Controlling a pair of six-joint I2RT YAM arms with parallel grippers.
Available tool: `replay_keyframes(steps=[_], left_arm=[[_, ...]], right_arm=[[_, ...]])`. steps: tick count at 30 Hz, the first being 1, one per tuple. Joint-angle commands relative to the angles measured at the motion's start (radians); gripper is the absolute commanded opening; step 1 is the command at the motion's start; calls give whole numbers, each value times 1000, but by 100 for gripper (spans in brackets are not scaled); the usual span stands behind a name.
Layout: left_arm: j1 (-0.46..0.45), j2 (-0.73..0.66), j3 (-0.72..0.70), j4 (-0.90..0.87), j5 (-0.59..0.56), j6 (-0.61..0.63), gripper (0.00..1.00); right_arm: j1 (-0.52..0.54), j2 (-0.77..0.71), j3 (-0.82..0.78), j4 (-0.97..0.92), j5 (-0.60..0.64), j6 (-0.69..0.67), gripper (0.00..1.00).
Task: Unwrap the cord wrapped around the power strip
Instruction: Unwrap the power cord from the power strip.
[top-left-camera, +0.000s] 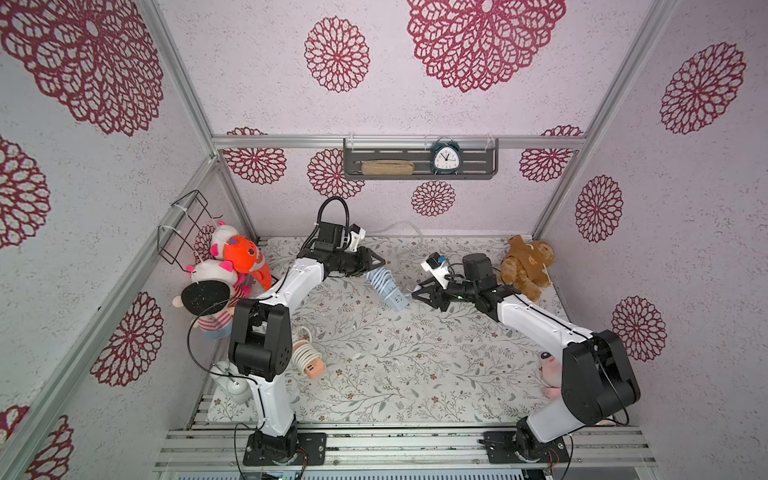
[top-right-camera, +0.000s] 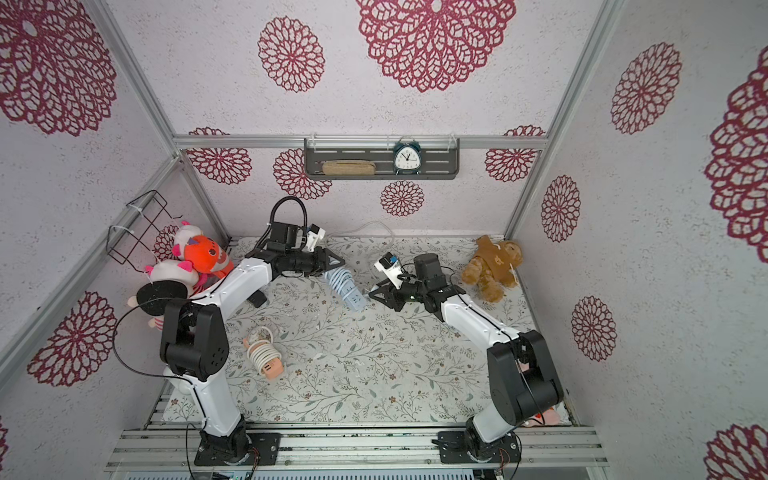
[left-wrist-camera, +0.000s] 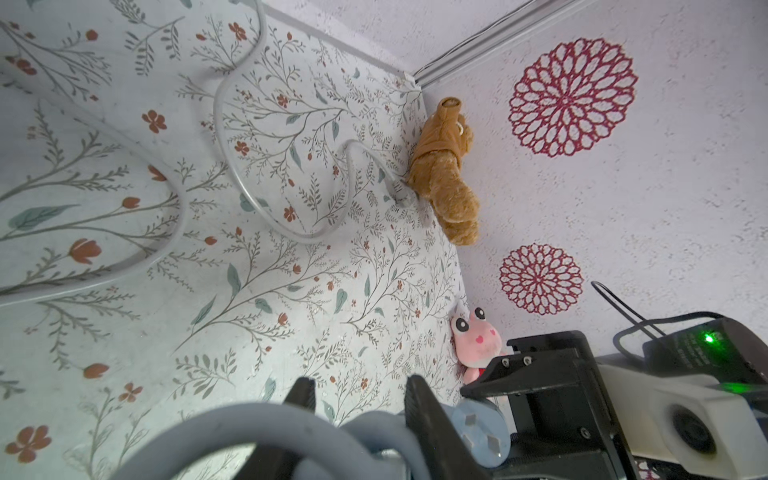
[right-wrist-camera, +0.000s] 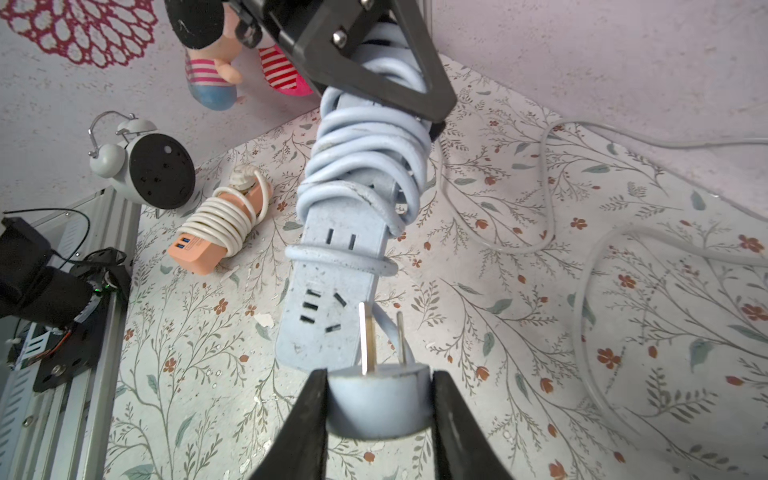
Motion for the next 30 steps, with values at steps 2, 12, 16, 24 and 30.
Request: replay_keyframes(steps=[2,12,16,24,30], left_arm=[[28,-45,-18,70,-17,-59,0],[28,-30,-14,75,16,-122,0],[24,-68,-83,211,-45,-277,0],[-37,-164,-327,725,-360,-655,0],[-99,-163,-403,910,-588,-749,0]], right_arm=[[-51,-36,30,-12,107,35,47],[-89,-33,182,-245,185,41,79],[-87,-68,137,-234,176,129,72],[30,-183,-31,-88,429,333,64],[182,-176,3,-139,638,487,61]])
